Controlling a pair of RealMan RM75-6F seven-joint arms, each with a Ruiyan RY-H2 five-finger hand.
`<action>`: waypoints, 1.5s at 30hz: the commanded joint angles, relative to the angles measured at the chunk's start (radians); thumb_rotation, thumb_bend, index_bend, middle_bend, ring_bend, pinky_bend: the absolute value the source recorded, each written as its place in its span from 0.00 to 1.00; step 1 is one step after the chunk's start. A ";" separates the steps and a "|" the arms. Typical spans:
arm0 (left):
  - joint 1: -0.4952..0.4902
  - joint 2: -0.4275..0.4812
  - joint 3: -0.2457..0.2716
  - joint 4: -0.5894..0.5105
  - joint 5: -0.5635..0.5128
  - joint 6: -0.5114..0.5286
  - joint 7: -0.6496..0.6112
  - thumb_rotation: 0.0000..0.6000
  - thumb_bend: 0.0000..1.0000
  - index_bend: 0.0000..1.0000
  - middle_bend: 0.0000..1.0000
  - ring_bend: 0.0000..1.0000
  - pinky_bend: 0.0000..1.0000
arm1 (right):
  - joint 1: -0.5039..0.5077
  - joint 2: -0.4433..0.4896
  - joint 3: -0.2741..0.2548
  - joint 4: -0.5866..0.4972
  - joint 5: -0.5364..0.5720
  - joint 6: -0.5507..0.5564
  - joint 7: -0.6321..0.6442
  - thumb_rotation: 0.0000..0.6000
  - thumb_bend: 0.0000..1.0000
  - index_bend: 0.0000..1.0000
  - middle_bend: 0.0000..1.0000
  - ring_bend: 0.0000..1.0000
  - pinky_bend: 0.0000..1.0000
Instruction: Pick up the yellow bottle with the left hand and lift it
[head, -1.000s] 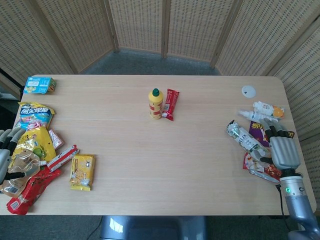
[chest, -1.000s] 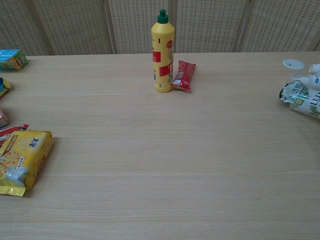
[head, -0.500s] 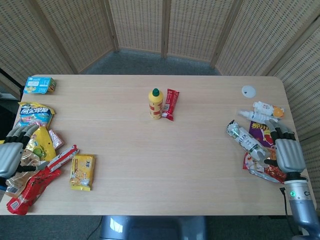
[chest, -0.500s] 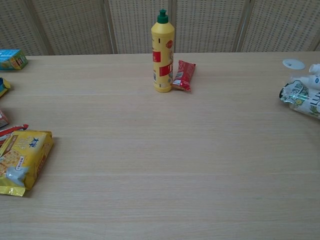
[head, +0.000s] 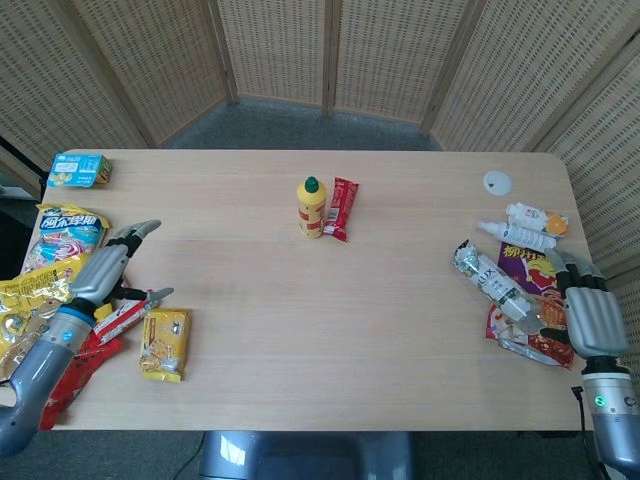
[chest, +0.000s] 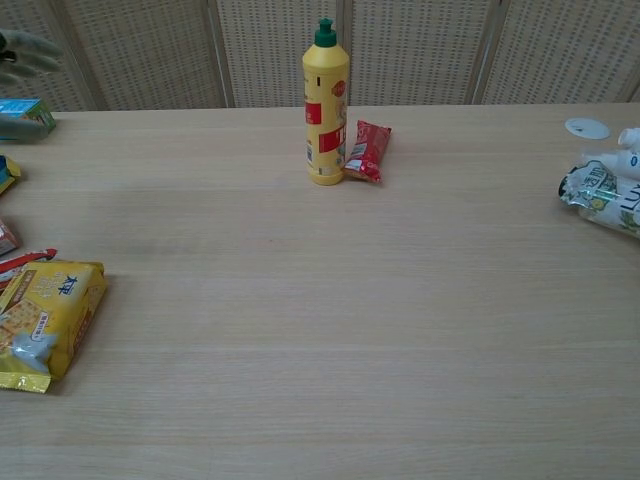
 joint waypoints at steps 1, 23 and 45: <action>-0.072 -0.080 -0.038 0.068 -0.042 -0.068 -0.036 0.73 0.11 0.00 0.00 0.00 0.00 | -0.011 0.008 -0.007 -0.007 0.001 0.007 0.001 1.00 0.27 0.00 0.00 0.00 0.00; -0.378 -0.606 -0.222 0.558 -0.236 -0.218 -0.185 0.77 0.10 0.00 0.00 0.00 0.00 | -0.081 0.101 -0.011 -0.057 0.033 0.049 0.026 1.00 0.28 0.00 0.00 0.00 0.00; -0.678 -1.007 -0.374 1.149 -0.200 -0.266 -0.452 0.97 0.19 0.04 0.07 0.00 0.00 | -0.146 0.184 0.000 -0.086 0.084 0.085 0.063 1.00 0.28 0.00 0.00 0.00 0.00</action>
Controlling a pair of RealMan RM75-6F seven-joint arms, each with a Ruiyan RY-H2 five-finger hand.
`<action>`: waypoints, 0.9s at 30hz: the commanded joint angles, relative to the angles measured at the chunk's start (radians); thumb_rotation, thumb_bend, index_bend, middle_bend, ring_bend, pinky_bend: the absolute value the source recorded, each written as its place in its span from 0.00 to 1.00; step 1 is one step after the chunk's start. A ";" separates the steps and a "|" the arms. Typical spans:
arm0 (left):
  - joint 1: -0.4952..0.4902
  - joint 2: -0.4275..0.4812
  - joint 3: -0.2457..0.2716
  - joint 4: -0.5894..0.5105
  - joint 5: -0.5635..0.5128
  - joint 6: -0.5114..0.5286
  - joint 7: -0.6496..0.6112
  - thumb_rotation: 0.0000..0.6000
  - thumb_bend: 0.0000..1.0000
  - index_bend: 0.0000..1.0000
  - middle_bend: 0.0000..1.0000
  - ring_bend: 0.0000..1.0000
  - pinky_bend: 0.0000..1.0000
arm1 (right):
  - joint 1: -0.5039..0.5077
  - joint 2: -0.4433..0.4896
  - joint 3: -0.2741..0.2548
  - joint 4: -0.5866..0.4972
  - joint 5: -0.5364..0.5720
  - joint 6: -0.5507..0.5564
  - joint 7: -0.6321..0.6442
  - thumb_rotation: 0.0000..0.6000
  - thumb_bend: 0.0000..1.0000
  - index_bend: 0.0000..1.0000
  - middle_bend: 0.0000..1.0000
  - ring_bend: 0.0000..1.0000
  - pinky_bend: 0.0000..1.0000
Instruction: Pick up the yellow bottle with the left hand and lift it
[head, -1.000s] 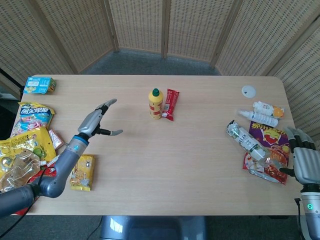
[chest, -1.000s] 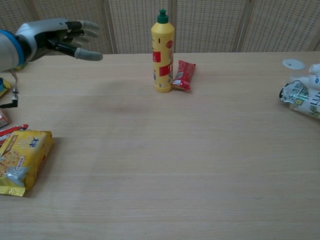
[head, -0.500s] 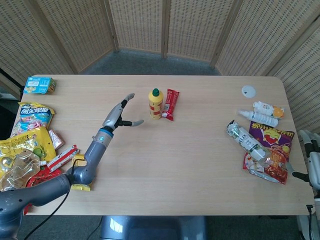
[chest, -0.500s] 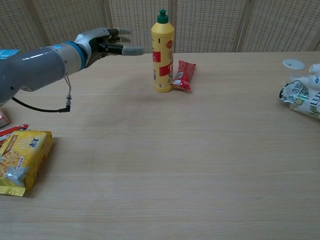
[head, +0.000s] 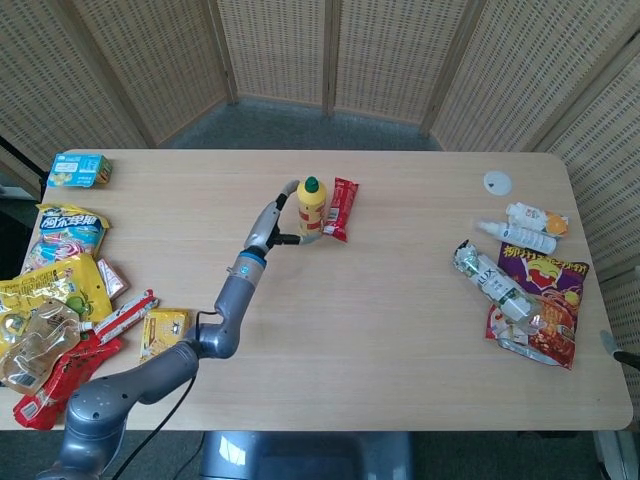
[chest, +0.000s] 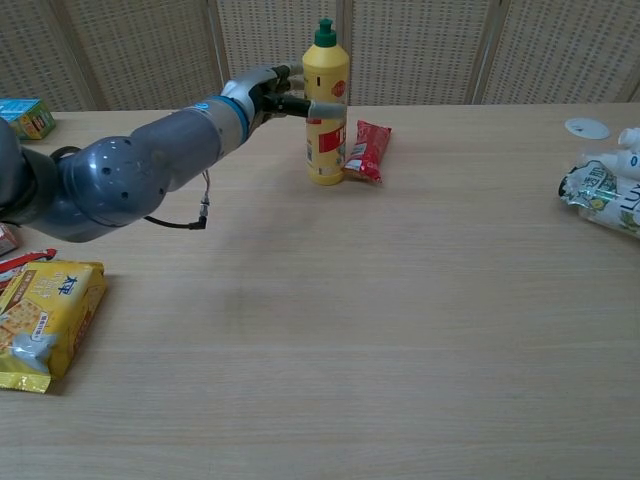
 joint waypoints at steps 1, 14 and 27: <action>-0.063 -0.069 -0.039 0.101 0.006 0.006 -0.063 0.99 0.24 0.07 0.12 0.00 0.00 | -0.003 0.002 0.002 -0.001 0.003 0.002 0.000 1.00 0.28 0.00 0.00 0.00 0.00; -0.127 -0.143 -0.089 0.268 -0.026 0.001 -0.143 1.00 0.62 0.35 0.40 0.26 0.02 | -0.028 0.021 0.008 -0.022 0.004 0.031 0.005 1.00 0.27 0.00 0.00 0.00 0.00; -0.034 -0.082 -0.072 0.166 0.004 0.108 -0.201 1.00 0.64 0.44 0.54 0.46 0.29 | -0.030 0.019 0.009 -0.025 -0.009 0.031 0.007 1.00 0.27 0.00 0.00 0.00 0.00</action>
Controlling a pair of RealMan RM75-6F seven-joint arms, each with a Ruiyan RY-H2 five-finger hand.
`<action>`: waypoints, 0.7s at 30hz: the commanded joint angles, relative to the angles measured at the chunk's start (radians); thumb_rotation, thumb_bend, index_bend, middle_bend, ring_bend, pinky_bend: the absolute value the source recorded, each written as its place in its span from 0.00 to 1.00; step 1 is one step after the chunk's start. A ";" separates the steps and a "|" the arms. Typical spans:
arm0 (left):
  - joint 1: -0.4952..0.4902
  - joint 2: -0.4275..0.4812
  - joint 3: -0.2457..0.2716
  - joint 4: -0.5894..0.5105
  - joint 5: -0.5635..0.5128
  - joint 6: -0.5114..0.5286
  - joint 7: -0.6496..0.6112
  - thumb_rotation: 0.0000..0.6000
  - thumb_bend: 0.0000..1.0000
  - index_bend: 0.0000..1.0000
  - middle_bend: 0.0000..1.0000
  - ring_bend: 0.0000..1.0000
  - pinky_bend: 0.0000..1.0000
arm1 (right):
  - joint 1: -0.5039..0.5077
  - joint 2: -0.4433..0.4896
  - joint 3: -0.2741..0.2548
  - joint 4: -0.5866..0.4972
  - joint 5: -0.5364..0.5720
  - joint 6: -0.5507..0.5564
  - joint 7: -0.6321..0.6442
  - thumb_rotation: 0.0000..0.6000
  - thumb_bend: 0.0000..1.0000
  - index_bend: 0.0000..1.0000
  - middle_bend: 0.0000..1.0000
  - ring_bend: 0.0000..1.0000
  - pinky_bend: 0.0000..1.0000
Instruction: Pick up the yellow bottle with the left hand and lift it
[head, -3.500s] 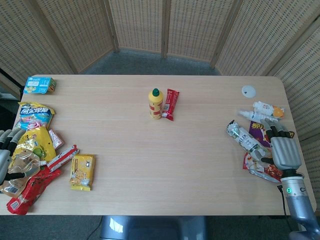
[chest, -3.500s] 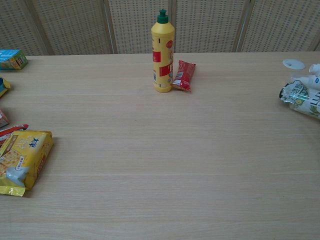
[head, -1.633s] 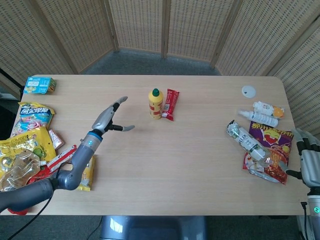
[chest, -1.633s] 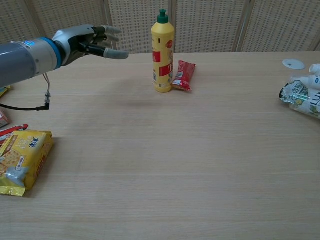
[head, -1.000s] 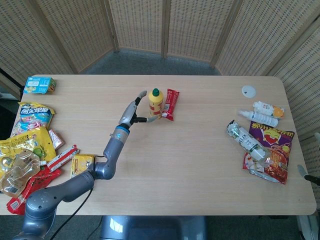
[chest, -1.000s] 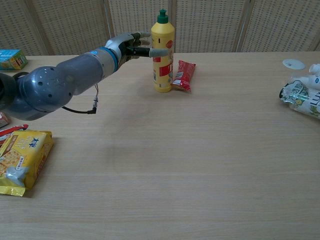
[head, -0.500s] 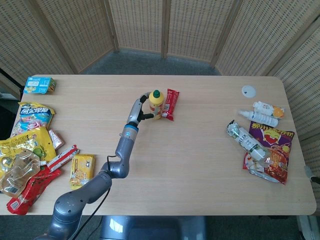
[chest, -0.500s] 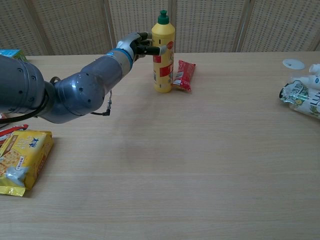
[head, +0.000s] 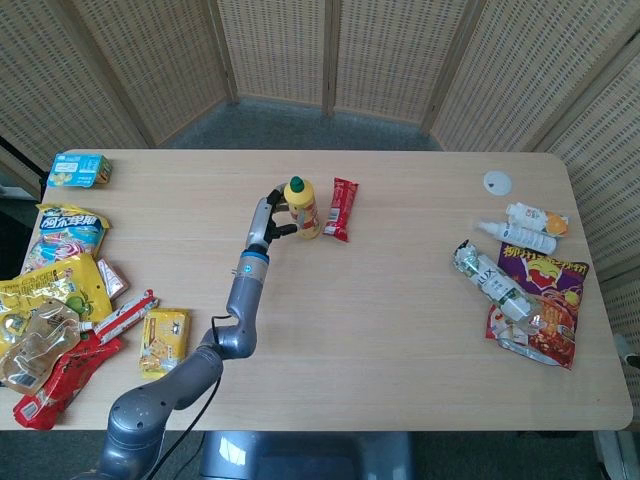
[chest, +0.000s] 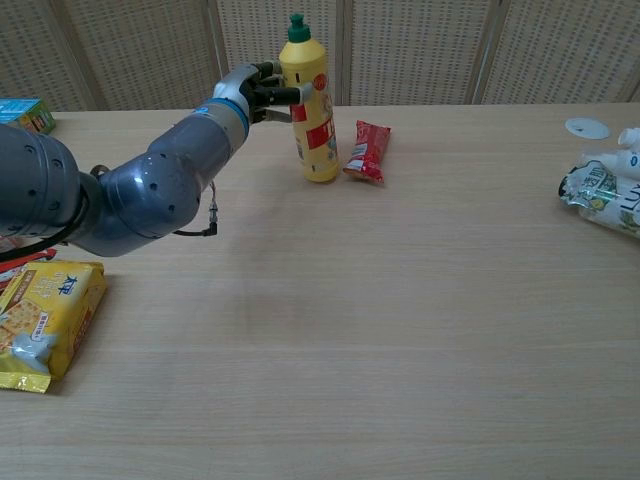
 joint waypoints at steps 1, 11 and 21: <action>0.060 0.051 0.027 -0.079 0.035 0.056 -0.023 1.00 0.64 0.44 0.54 0.46 0.29 | 0.004 -0.005 0.001 0.007 -0.004 -0.006 0.003 1.00 0.27 0.00 0.00 0.00 0.00; 0.284 0.317 0.063 -0.556 0.069 0.194 0.063 1.00 0.62 0.44 0.54 0.46 0.29 | 0.032 -0.048 -0.001 0.041 -0.033 -0.045 0.025 1.00 0.27 0.00 0.00 0.00 0.00; 0.483 0.697 0.035 -1.177 -0.009 0.207 0.212 1.00 0.61 0.43 0.54 0.46 0.29 | 0.051 -0.084 -0.005 0.063 -0.059 -0.067 0.045 1.00 0.27 0.00 0.00 0.00 0.00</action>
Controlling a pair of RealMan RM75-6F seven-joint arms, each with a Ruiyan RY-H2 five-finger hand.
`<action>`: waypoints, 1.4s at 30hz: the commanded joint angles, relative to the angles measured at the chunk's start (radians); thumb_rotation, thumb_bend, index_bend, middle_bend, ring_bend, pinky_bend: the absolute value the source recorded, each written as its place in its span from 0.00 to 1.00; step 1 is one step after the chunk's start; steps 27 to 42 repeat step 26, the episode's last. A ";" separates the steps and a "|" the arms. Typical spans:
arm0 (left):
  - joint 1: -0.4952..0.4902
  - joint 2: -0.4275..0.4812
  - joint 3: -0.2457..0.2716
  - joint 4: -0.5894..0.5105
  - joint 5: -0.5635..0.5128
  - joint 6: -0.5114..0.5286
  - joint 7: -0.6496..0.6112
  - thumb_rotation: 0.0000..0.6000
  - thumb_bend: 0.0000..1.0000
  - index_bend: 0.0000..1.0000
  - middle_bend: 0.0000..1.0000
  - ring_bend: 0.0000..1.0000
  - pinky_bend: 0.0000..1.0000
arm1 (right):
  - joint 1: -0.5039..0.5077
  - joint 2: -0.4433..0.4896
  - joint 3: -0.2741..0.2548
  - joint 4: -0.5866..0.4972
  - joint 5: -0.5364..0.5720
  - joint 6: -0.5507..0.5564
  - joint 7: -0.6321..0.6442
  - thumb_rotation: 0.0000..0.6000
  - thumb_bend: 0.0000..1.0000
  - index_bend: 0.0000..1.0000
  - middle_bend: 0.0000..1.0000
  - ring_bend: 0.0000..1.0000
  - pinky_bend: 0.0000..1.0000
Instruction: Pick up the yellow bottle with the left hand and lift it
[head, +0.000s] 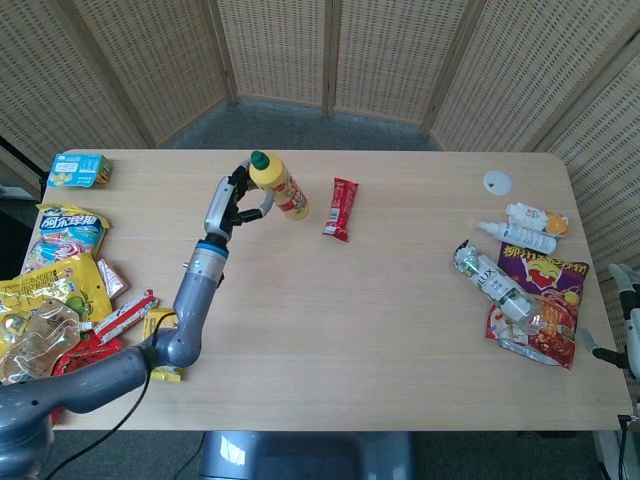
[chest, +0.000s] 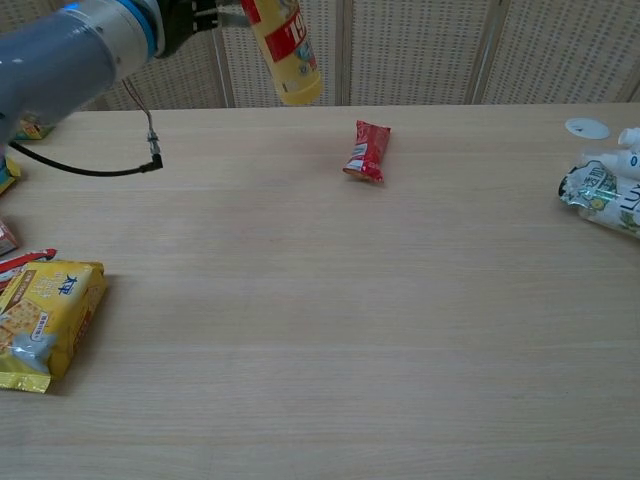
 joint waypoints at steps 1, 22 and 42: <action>0.142 0.243 -0.017 -0.330 -0.051 0.024 0.098 1.00 0.61 0.43 0.54 0.46 0.29 | 0.003 -0.008 -0.001 0.006 -0.008 -0.002 0.007 1.00 0.27 0.00 0.00 0.00 0.00; 0.285 0.508 -0.017 -0.718 -0.073 0.067 0.092 1.00 0.61 0.43 0.54 0.46 0.29 | 0.013 -0.052 -0.011 0.016 -0.047 -0.003 0.030 1.00 0.27 0.00 0.00 0.00 0.00; 0.276 0.501 -0.008 -0.705 -0.068 0.064 0.082 1.00 0.60 0.43 0.54 0.46 0.29 | 0.014 -0.048 -0.009 0.010 -0.043 -0.004 0.021 1.00 0.27 0.00 0.00 0.00 0.00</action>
